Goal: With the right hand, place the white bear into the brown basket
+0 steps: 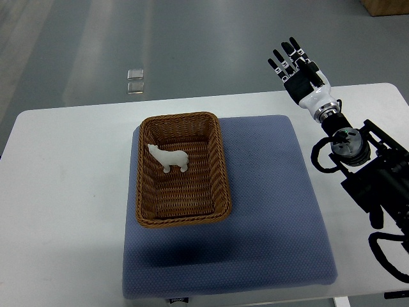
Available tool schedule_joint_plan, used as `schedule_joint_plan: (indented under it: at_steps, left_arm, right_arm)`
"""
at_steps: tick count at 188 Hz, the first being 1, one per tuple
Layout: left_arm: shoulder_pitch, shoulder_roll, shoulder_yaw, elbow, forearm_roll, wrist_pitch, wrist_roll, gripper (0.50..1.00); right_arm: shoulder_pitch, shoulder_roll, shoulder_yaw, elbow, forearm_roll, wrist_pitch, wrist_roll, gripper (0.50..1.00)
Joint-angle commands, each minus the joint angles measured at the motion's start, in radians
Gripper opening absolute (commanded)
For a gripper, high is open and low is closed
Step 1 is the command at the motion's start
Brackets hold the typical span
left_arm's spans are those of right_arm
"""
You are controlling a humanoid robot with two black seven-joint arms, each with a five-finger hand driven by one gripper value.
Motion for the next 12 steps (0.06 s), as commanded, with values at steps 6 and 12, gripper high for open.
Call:
schedule_joint_plan:
  at_steps: [6, 12]
  left_arm:
    - [0.0, 0.0, 0.0, -0.001, 0.0, 0.0, 0.0, 1.0]
    - [0.002, 0.0, 0.0, -0.001, 0.0, 0.0, 0.0, 1.0]
  right_arm:
    - [-0.002, 0.002, -0.006, 0.0, -0.002, 0.003, 0.006, 0.928]
    - [-0.002, 0.0, -0.011, 0.0, -0.002, 0.003, 0.006, 0.928]
